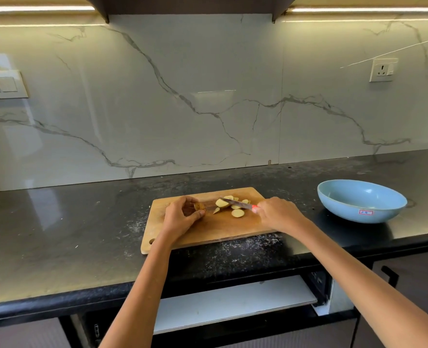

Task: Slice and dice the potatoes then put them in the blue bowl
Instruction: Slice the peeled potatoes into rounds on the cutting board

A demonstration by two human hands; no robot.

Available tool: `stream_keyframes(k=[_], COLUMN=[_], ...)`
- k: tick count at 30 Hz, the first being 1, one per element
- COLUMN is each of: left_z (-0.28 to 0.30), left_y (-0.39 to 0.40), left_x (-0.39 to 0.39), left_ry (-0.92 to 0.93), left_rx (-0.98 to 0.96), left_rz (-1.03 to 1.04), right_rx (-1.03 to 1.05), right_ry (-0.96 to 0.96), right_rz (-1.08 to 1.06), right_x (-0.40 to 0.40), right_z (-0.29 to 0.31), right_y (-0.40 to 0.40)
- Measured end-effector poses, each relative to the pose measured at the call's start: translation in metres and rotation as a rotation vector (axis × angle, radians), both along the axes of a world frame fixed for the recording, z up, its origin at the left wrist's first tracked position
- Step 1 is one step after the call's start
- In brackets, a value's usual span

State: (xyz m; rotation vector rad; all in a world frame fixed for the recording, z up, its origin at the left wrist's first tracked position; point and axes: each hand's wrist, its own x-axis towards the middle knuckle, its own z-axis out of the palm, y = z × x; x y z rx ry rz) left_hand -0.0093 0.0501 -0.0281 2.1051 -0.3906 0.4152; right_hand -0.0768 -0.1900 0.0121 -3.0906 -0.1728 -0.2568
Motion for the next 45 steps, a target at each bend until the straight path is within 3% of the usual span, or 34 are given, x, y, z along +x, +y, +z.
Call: stream_keyframes(k=[4,10,15,27,45], left_z=[0.001,0.001,0.0,-0.001,0.0], left_y=[-0.001,0.0,0.0,-0.003,-0.008], left_x=[-0.001,-0.001,0.001,0.005,0.011], left_ry=[-0.009,-0.01,-0.002,0.001,-0.025], left_rx=[0.007,-0.005,0.002,0.021,0.0], left_rz=[-0.002,-0.018,-0.003,0.041,0.086], right_rx=[-0.106,-0.151,-0.09,0.341,0.407], right_ry=[-0.011,-0.072,-0.037,0.032,0.061], right_rz=[0.087,-0.058,-0.089,0.011,-0.014], right_x=[-0.002,0.014,0.018,-0.006,-0.007], right_z=[-0.007,-0.009,-0.003,-0.002,0.006], right_y=[0.019,0.017,0.013,0.078,0.1])
